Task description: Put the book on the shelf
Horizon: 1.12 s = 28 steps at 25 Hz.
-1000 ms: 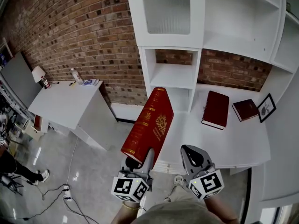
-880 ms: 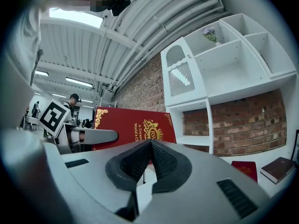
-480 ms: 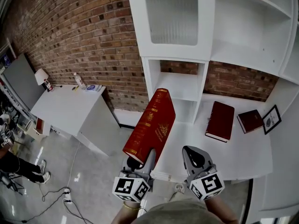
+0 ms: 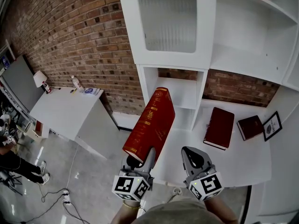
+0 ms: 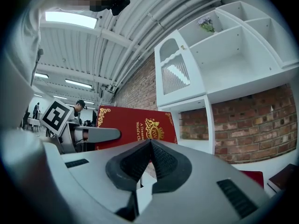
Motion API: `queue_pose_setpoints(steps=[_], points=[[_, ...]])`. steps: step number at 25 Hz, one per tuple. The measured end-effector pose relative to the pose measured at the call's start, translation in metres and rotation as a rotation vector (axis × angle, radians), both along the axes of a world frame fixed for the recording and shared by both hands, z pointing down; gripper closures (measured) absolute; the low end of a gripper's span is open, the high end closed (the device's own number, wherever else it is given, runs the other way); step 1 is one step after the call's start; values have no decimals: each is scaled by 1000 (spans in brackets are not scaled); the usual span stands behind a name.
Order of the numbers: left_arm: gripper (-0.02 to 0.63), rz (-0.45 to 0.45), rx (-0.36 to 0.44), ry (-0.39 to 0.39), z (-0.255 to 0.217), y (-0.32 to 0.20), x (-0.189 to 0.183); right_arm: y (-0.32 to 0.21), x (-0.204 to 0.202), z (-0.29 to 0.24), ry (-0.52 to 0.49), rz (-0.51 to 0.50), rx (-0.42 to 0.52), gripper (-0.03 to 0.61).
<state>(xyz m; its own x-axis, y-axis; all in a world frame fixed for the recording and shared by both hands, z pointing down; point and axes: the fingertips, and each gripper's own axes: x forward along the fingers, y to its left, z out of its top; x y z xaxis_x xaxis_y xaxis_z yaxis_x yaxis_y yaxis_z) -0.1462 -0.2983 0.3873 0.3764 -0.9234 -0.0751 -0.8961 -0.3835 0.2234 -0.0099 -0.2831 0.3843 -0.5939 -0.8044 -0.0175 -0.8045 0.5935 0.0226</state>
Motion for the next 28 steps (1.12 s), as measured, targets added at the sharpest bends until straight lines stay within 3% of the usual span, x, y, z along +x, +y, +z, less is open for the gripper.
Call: queue_pose_setpoints(steps=[28], points=[[379,-23,-14,-56,-18,-112,44,-92,35,-14,-8,-34,-27,572]])
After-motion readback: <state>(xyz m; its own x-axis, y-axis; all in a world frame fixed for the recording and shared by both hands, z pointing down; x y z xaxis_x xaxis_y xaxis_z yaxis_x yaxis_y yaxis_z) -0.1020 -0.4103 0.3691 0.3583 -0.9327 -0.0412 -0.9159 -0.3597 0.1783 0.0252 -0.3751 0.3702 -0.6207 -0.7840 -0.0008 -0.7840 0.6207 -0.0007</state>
